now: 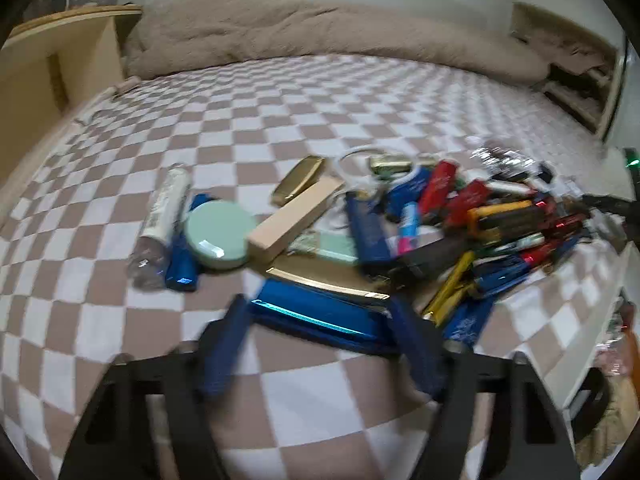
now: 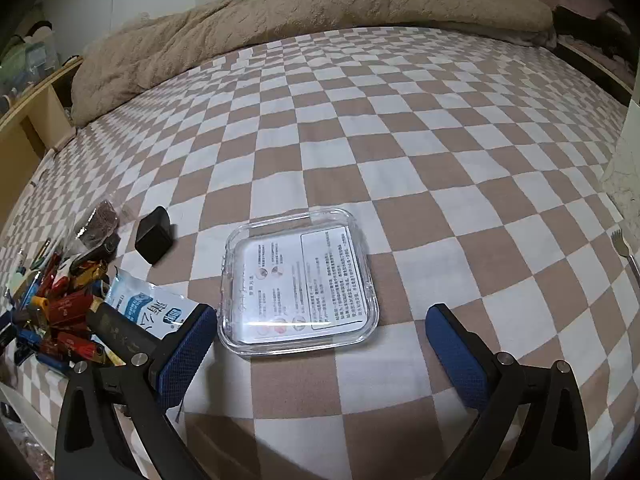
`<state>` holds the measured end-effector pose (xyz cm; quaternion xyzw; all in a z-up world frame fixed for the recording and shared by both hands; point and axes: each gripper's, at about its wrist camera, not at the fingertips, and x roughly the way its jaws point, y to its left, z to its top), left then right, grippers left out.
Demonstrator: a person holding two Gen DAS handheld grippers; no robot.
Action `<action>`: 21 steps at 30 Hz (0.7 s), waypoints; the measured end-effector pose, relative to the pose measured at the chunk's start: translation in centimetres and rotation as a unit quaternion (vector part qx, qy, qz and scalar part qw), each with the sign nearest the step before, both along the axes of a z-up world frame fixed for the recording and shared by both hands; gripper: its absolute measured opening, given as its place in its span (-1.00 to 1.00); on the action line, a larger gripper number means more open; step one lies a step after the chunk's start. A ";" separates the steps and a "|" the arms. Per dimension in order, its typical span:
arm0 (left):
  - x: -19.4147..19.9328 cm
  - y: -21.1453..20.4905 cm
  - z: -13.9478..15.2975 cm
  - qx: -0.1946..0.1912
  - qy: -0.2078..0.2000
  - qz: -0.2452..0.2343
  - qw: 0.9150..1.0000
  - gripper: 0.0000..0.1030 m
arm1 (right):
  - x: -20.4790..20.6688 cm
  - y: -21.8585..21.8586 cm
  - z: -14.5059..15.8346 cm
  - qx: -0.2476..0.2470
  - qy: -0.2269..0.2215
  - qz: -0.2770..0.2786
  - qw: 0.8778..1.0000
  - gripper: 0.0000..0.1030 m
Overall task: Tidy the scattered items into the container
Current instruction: 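Close the right tool on the clear plastic box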
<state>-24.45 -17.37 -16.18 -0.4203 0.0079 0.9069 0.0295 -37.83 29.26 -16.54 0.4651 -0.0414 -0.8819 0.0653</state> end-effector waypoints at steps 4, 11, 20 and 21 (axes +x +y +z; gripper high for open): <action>0.4 -0.4 0.1 -0.009 0.003 0.025 1.000 0.30 | 0.1 -1.3 0.0 0.030 -0.005 0.007 1.000 1.00; 1.0 -1.6 0.3 -0.014 -0.009 0.078 0.997 0.30 | -0.6 -2.0 0.1 0.026 0.000 0.021 0.999 1.00; 1.5 0.6 0.4 -0.037 -0.016 0.031 0.999 0.30 | -0.1 -0.9 0.1 0.023 0.009 -0.011 1.000 0.54; 1.5 1.5 0.3 -0.057 -0.019 0.016 0.998 0.30 | 0.1 -0.8 0.1 0.022 0.009 -0.010 1.000 0.54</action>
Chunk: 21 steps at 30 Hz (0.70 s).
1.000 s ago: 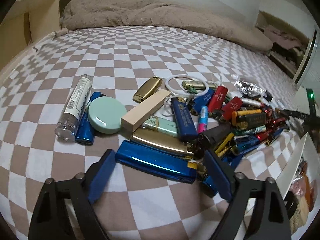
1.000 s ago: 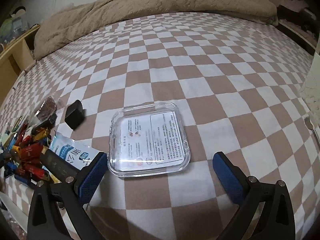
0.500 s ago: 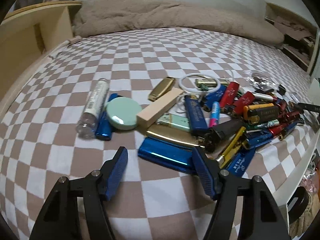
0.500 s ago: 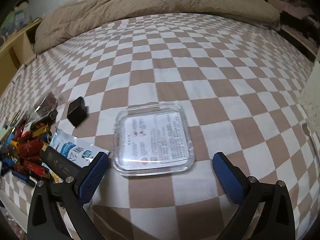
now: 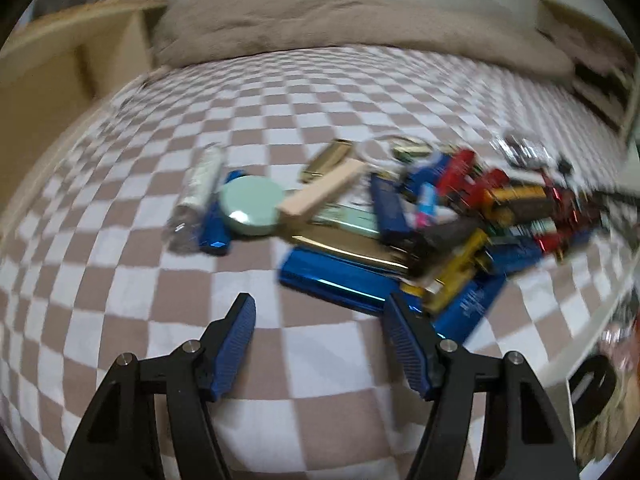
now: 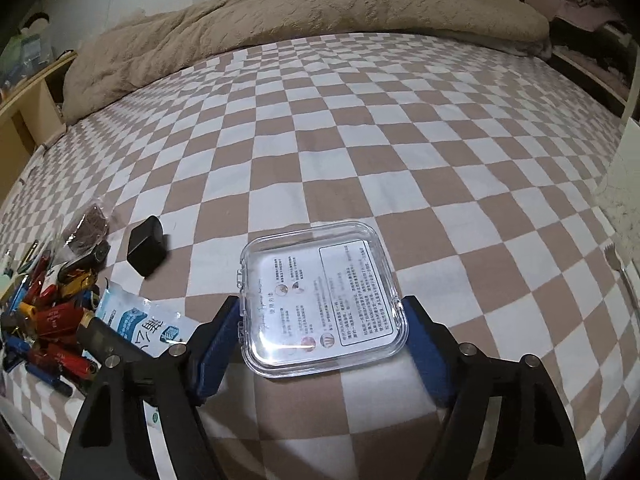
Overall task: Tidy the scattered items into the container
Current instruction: 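Close the right tool on the clear plastic box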
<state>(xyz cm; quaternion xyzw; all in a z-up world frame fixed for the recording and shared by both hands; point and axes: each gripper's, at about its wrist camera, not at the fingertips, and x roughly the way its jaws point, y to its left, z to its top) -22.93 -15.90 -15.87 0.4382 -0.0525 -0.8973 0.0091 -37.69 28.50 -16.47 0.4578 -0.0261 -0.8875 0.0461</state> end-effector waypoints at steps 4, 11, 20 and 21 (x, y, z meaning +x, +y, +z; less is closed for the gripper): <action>-0.1 1.8 -0.5 -0.052 -0.007 -0.038 0.998 0.44 | 0.2 -0.3 -0.2 0.003 0.002 0.003 1.000 0.54; -0.9 -0.2 -0.7 -0.004 -0.020 -0.027 0.999 0.81 | 0.3 -0.3 -0.5 0.003 0.006 0.002 1.000 0.54; -1.9 0.3 -1.1 0.006 -0.023 -0.030 0.999 0.89 | 1.0 0.0 -0.4 -0.005 0.007 0.002 1.000 0.54; -1.8 0.2 -1.1 0.006 -0.022 -0.029 0.999 0.89 | 1.3 0.0 -0.4 -0.004 0.007 0.004 1.000 0.54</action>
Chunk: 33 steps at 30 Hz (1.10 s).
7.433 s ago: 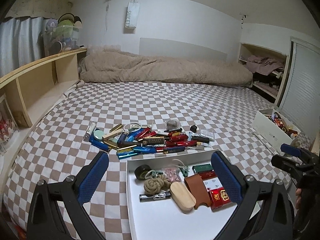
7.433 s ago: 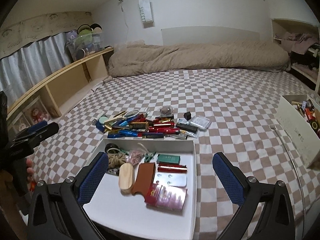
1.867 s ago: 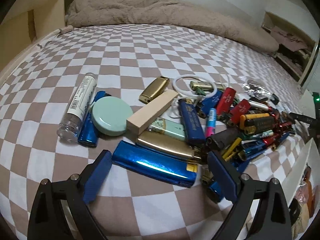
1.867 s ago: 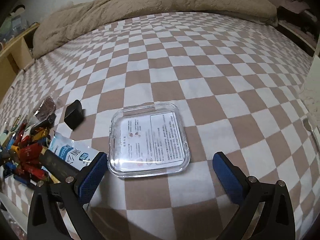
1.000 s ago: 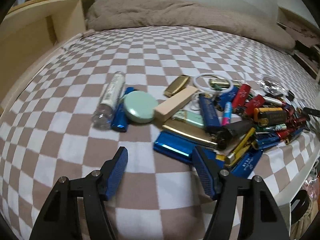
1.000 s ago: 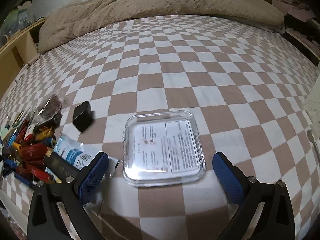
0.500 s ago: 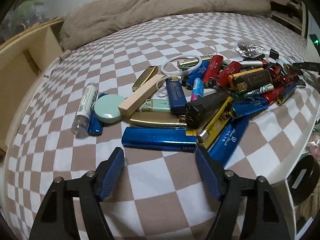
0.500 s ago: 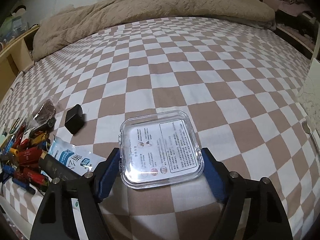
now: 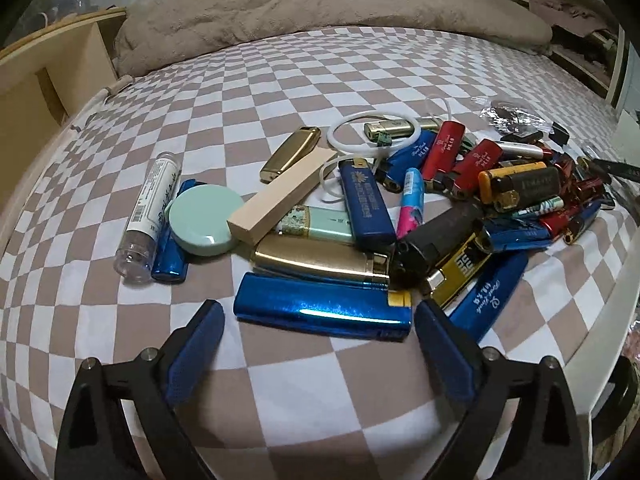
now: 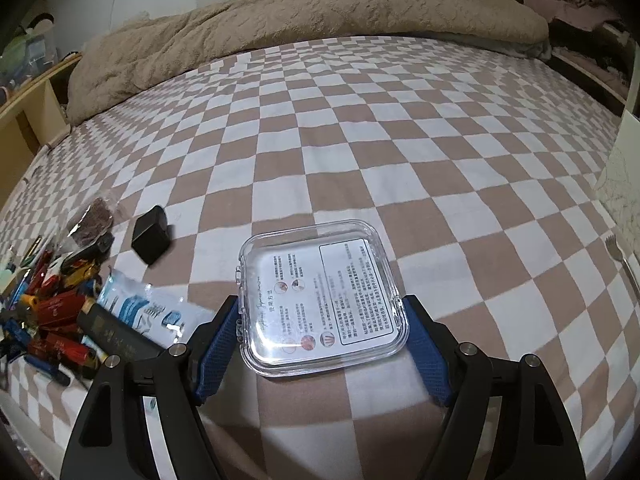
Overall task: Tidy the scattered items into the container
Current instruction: 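Close the right tool on the clear plastic box, then grasp the blue lighter with the left tool while the right tool lifts the box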
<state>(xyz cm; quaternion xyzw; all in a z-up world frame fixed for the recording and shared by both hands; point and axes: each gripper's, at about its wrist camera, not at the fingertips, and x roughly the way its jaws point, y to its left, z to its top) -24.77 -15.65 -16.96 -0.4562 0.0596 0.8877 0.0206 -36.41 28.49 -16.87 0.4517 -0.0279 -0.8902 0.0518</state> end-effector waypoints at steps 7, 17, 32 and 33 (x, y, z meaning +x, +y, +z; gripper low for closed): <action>-0.3 -0.3 -0.2 0.015 0.001 0.002 1.000 0.89 | 2.2 -0.2 0.3 0.018 -0.011 0.023 1.000 0.54; 0.7 0.7 0.3 0.002 0.008 -0.004 1.000 0.66 | 4.6 -0.2 0.4 0.035 -0.020 0.038 0.999 0.54; 2.9 -0.1 1.4 0.009 0.014 0.066 0.998 0.66 | 7.1 0.0 0.9 0.029 -0.030 0.030 0.999 0.54; 3.0 -0.2 1.5 0.011 0.014 0.072 0.997 0.66 | 7.4 0.0 0.9 0.029 -0.030 0.030 0.999 0.54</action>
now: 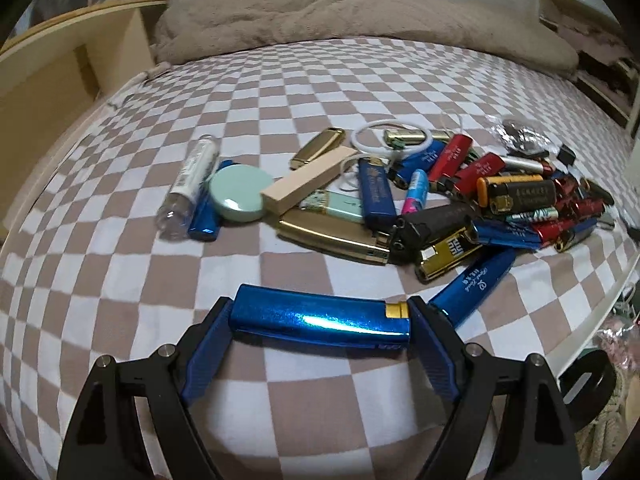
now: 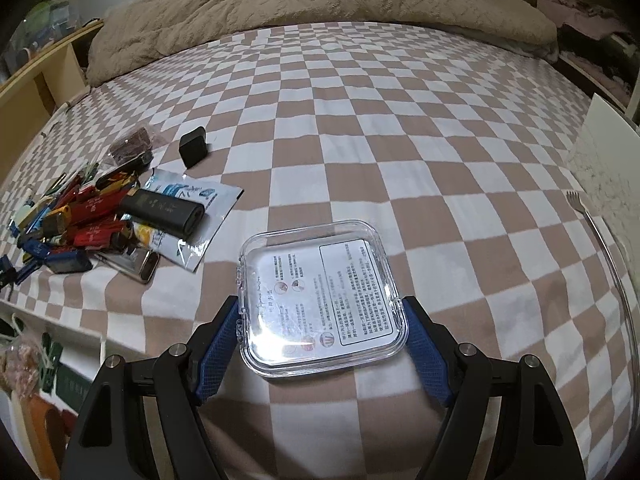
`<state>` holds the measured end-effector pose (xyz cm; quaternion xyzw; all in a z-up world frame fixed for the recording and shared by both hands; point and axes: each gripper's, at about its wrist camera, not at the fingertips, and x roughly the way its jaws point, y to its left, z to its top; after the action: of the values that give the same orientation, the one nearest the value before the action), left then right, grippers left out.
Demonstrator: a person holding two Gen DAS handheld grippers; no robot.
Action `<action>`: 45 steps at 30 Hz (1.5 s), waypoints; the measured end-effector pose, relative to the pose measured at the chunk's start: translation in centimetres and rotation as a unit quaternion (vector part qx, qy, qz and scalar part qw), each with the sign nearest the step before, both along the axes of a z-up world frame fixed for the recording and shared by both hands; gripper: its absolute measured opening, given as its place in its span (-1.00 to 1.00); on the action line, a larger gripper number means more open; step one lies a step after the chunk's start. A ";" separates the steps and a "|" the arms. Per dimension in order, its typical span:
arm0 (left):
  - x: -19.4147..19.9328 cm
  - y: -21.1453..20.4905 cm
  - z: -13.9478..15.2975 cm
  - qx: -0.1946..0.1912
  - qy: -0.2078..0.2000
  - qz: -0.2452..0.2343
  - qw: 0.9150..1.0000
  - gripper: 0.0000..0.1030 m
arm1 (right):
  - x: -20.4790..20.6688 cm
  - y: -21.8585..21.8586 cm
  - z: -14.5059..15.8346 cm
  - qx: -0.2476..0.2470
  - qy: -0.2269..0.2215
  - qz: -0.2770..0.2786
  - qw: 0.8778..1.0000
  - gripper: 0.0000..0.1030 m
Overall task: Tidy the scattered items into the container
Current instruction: 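Grasp the blue lighter with the left tool while the right tool lifts the box, then carry the blue lighter and clear box over the white tray with both tools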
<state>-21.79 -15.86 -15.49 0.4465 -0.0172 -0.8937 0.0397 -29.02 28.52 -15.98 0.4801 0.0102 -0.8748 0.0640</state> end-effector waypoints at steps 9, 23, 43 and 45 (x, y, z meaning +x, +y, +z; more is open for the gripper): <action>1.8 0.4 1.1 0.000 0.012 0.035 0.999 0.66 | 1.8 0.7 0.4 -0.017 -0.008 -0.016 1.000 0.54; 5.8 1.0 2.7 0.031 0.045 0.053 0.997 0.66 | 3.3 1.5 0.8 -0.029 -0.003 -0.024 0.999 0.54; 12.1 3.1 6.7 0.040 0.114 0.074 0.990 0.66 | 7.7 1.6 6.1 -0.064 0.085 -0.030 0.994 0.54; 12.8 3.3 7.8 0.052 0.134 0.075 0.987 0.66 | 8.3 1.5 6.6 -0.072 0.092 -0.023 0.993 0.54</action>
<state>-8.96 -12.58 -7.66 0.3243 0.0689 -0.9395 0.0856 -20.76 30.00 -9.33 0.3915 -0.0580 -0.9151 0.0771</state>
